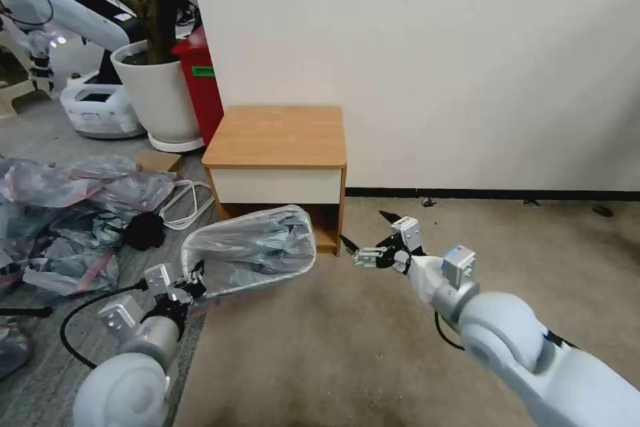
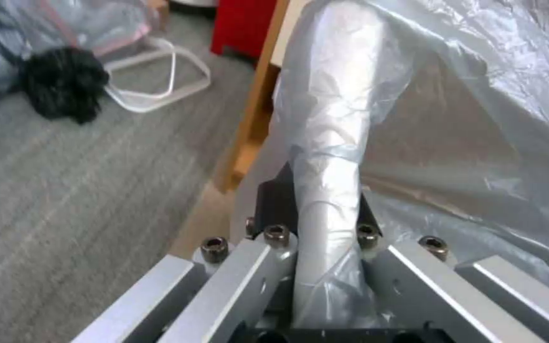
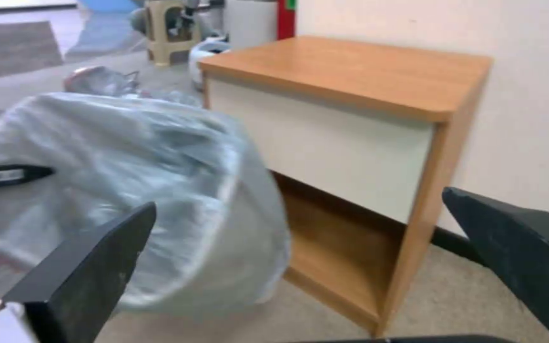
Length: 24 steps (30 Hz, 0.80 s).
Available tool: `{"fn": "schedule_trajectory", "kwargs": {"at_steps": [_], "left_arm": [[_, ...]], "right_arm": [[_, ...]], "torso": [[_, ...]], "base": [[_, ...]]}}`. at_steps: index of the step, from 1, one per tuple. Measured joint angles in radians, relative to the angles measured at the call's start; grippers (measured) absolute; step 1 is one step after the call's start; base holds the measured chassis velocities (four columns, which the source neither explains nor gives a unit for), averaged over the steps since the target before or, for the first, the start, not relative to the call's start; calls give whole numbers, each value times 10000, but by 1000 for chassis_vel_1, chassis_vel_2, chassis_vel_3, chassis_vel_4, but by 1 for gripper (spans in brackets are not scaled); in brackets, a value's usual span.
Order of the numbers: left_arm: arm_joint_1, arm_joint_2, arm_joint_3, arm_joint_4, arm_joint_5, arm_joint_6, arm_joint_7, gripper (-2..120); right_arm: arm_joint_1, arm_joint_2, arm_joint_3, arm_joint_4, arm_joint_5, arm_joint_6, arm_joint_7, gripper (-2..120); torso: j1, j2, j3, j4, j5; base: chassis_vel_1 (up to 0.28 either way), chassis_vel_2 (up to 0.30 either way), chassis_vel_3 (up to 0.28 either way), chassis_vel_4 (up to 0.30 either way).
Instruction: Pick up the garbage bag from the table and place it over the trash can.
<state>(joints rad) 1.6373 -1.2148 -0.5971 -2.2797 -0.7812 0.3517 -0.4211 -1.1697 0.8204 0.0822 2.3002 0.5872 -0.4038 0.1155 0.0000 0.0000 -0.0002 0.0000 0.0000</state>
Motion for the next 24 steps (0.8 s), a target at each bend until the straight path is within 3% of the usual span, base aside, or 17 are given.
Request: {"fn": "schedule_trajectory", "kwargs": {"at_steps": [5, 11, 15, 17, 19, 21, 24], "left_arm": [[169, -118, 125, -163, 1150, -296, 292, 3], [339, -322, 234, -252, 2172, -461, 515, 3], [394, -508, 369, -259, 2682, -469, 547, 3], [410, -639, 471, -235, 2974, -470, 551, 3], [413, -661, 483, -228, 3012, -470, 552, 3], [433, -793, 590, -173, 3320, -474, 552, 3], [458, -939, 702, -114, 3704, -498, 552, 3]], "right_arm": [[332, -167, -442, 386, -447, -562, 36, 109], [659, -328, -804, 197, -1571, -524, -482, 103], [938, -536, -1181, -106, -2675, -83, -1224, 95], [1290, -605, -1587, -521, -3751, 637, -1934, 84], [1342, -608, -1639, -588, -3926, 769, -2051, 82], [1672, -617, -1953, -897, -4909, 1334, -2849, 68], [1980, -598, -2231, -1081, -5481, 1619, -3528, 60]], "torso": [[0, 0, 0, 0, 1], [0, 0, 1, 1, 2], [0, 0, 1, 0, 1], [0, 0, 1, 0, 1], [0, 0, 1, 0, 1], [0, 0, 1, 0, 1], [0, 0, 1, 0, 0]], "base": [[0, 0, 0, 0], [0, 0, 0, 0], [0, 0, 0, 0], [0, 0, 0, 0], [0, 0, 0, 0], [0, 0, 0, 0], [0, 0, 0, 0]]}}
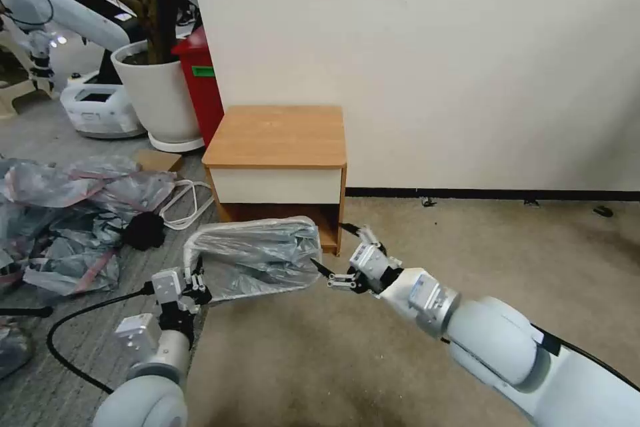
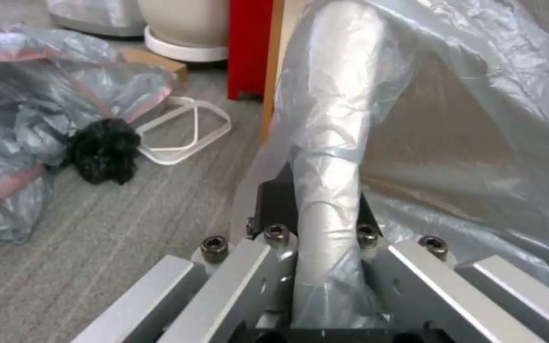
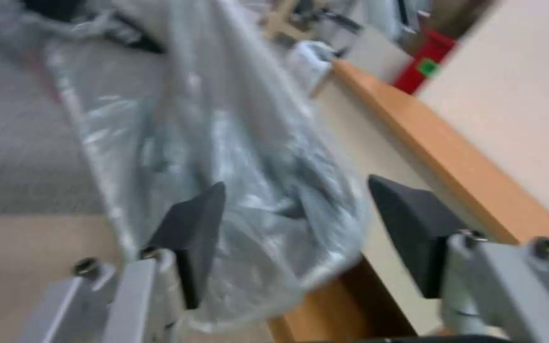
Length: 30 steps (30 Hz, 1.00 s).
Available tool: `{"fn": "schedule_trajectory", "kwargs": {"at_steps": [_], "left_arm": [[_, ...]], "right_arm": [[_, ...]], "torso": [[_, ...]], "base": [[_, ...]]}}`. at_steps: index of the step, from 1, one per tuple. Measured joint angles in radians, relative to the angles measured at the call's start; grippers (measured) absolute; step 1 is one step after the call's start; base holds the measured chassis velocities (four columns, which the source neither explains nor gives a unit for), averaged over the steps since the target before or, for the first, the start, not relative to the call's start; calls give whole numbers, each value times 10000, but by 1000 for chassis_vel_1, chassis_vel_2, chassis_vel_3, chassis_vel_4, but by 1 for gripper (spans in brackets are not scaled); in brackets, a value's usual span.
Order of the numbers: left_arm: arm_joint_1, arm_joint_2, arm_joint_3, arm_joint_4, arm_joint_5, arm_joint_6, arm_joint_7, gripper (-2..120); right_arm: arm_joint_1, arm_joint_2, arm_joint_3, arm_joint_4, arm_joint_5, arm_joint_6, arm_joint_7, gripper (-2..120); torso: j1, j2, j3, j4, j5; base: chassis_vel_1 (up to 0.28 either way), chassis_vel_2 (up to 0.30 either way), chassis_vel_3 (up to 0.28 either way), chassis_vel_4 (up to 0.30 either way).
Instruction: Pick up the garbage bag from the table and place it over the trash can.
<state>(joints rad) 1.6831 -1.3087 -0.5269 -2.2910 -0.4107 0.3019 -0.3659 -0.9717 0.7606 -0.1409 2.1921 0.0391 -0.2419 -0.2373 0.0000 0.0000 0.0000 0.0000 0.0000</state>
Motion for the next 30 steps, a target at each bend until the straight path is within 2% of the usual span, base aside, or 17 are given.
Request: {"fn": "schedule_trajectory", "kwargs": {"at_steps": [3, 4, 6, 8, 12, 13, 16, 30], "left_arm": [[29, -254, 191, 88, 623, -67, 5, 3], [29, -254, 191, 88, 623, -67, 5, 3], [44, -399, 323, 154, 1010, -111, 34, 3], [53, -490, 388, 209, 1287, -161, 89, 3], [61, -726, 625, 384, 1992, -334, 208, 3], [61, -726, 625, 384, 1992, -334, 208, 3], [37, -774, 668, 479, 2303, -414, 233, 3], [-154, -1156, 1081, 885, 2863, -442, 266, 3]], "right_arm": [[566, 171, -275, -121, -575, -2, -1047, 44], [566, 171, -275, -121, -575, -2, -1047, 44], [1010, 283, -505, -152, -672, -377, -1470, 37], [1256, 344, -665, -199, -698, -580, -1591, 32], [1956, 509, -1202, -503, -851, -1250, -1853, 14], [1956, 509, -1202, -503, -851, -1250, -1853, 14], [2295, 620, -1546, -791, -865, -1492, -2018, 0], [3337, 1288, -2707, -1765, -1162, -2072, -2303, 0]], "torso": [[0, 1, 0, 0, 0], [0, 1, 0, 0, 0], [0, 0, 0, 0, 0], [0, 0, 0, 0, -1], [0, 0, 0, 1, -1], [0, 0, 0, 1, -1], [0, 0, 0, 0, 0], [0, 0, 0, 0, 0]], "base": [[0, 0, 0, 0], [0, 0, 0, 0], [0, 0, 0, 0], [0, 0, 0, 0], [0, 0, 0, 0], [0, 0, 0, 0], [0, 0, 0, 0], [0, 0, 0, 0]]}}
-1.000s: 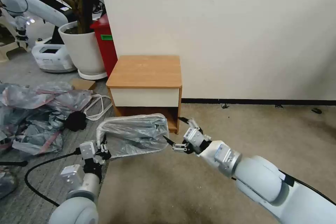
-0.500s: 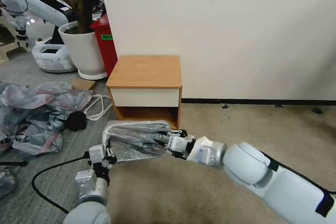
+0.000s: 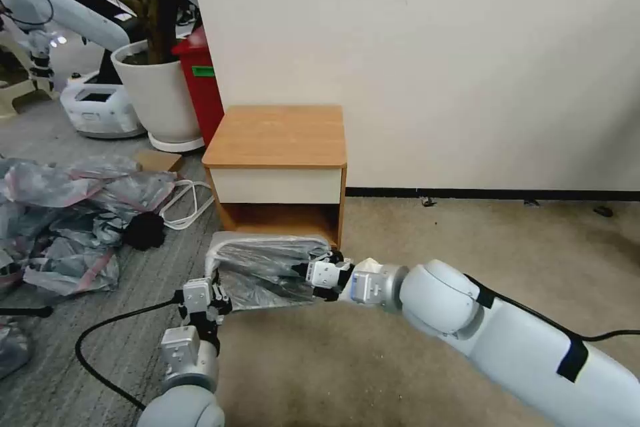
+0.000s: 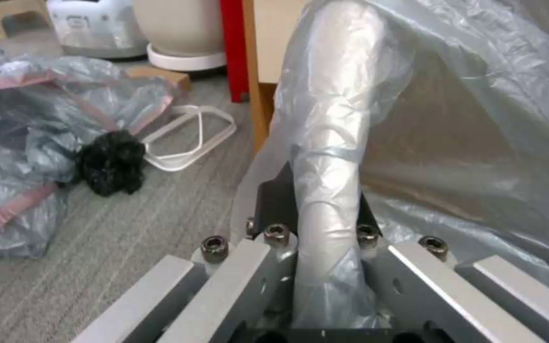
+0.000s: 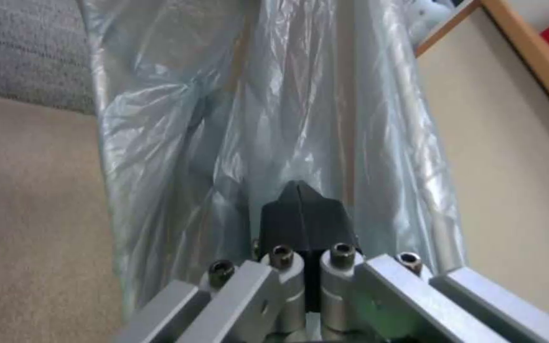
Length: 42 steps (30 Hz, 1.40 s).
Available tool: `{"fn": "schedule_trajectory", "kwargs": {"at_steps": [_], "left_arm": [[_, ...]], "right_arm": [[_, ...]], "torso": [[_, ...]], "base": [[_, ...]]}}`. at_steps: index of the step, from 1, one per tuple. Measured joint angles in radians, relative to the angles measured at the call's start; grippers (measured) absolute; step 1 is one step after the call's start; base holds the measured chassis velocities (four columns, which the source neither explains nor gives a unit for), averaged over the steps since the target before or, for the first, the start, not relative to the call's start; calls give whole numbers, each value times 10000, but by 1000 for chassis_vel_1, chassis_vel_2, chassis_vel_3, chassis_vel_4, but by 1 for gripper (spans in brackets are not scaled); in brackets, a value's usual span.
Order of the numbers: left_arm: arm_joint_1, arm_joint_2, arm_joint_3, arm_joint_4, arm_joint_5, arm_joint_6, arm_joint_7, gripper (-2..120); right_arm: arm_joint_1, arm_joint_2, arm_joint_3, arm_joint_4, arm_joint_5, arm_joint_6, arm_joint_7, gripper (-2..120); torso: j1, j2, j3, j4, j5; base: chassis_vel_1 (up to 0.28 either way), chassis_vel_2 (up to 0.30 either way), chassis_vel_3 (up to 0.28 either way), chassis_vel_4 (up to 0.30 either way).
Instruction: Pick up the garbage bag from the table and place it over the trash can.
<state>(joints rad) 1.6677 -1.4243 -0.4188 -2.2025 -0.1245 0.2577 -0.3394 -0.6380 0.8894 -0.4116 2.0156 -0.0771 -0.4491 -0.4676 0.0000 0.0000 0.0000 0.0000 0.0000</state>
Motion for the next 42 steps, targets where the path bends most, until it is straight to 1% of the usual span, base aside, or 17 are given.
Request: {"fn": "schedule_trajectory", "kwargs": {"at_steps": [4, 8, 17, 33, 38, 40, 42], "left_arm": [[-32, -29, 101, 84, 81, -9, 0, 3], [-93, -80, 178, 188, 115, -12, 0, 3], [-242, -169, 323, 376, 158, -22, 0, 3], [-453, -227, 439, 597, 145, -15, -8, 3], [-471, -227, 447, 603, 139, -14, -11, 3], [-501, -216, 456, 620, 120, -14, -20, 3], [-506, -216, 458, 627, 117, -13, -23, 3]], "right_arm": [[233, 142, -269, -270, -74, -44, -49, 0], [711, 384, -780, -875, -80, -48, -152, 0], [1207, 857, -1349, -1614, -330, -139, -156, 0], [1750, 1702, -2018, -2900, -859, -301, -131, 0], [1816, 1807, -2075, -3068, -904, -311, -124, 0], [1961, 2044, -2242, -3416, -1020, -390, -113, 0], [1976, 2115, -2266, -3516, -1080, -414, -110, 0]], "torso": [[0, 0, 0, 0, 0], [0, 0, 0, -1, 0], [0, 0, 0, 0, -1], [0, 0, 0, 0, -1], [0, 0, 0, 0, 0], [0, 0, 0, 0, -1], [0, 0, 0, 0, -1]], "base": [[0, 0, 0, 0], [0, 0, 0, 0], [0, 0, 0, 0], [0, 0, 0, 0], [0, 0, 0, 0], [0, 0, 0, 0], [0, 0, 0, 0]]}}
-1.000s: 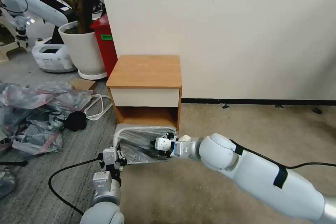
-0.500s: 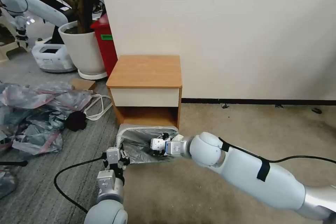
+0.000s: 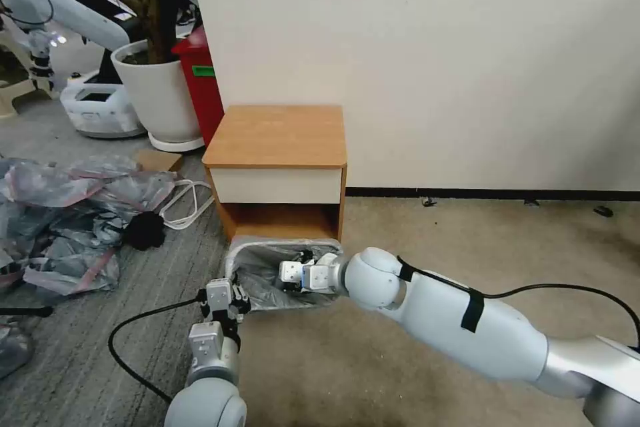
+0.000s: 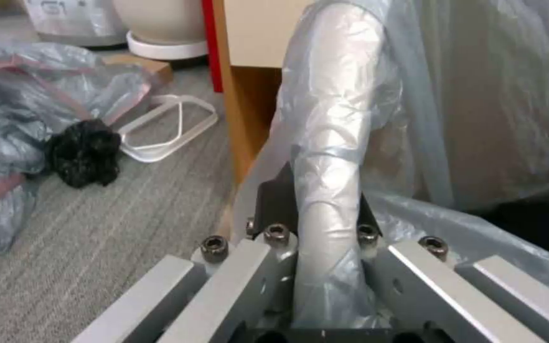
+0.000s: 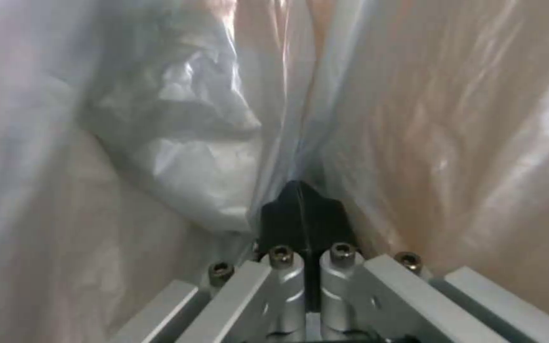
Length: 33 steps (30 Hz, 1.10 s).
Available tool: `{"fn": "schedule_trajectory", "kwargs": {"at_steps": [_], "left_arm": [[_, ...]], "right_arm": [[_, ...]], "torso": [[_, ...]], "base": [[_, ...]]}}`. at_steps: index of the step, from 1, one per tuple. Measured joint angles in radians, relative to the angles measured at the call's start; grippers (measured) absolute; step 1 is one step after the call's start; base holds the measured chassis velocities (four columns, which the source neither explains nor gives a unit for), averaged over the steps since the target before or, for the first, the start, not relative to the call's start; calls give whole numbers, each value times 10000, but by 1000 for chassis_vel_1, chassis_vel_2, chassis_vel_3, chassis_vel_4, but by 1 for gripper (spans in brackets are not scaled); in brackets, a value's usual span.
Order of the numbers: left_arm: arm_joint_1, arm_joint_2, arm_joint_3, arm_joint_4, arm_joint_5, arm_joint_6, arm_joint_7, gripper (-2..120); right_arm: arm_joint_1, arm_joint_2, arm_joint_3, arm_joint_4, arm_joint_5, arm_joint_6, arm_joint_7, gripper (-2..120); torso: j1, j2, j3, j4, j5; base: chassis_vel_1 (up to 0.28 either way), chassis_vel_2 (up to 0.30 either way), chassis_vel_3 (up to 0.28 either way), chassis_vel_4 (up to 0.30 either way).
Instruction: Pick up the garbage bag from the table and place it over the trash can.
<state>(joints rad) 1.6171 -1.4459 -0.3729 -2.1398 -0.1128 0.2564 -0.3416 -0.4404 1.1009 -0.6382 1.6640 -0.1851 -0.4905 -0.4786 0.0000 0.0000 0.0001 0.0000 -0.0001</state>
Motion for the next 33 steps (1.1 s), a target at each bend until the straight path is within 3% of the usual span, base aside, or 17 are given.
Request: {"fn": "schedule_trajectory", "kwargs": {"at_steps": [33], "left_arm": [[-81, -152, 72, 6, -134, 28, -37, 3]], "right_arm": [[145, 1786, -256, -2367, -851, -443, 427, 0]], "torso": [[0, 0, -1, 0, 0]], "base": [[0, 0, 0, 0]]}}
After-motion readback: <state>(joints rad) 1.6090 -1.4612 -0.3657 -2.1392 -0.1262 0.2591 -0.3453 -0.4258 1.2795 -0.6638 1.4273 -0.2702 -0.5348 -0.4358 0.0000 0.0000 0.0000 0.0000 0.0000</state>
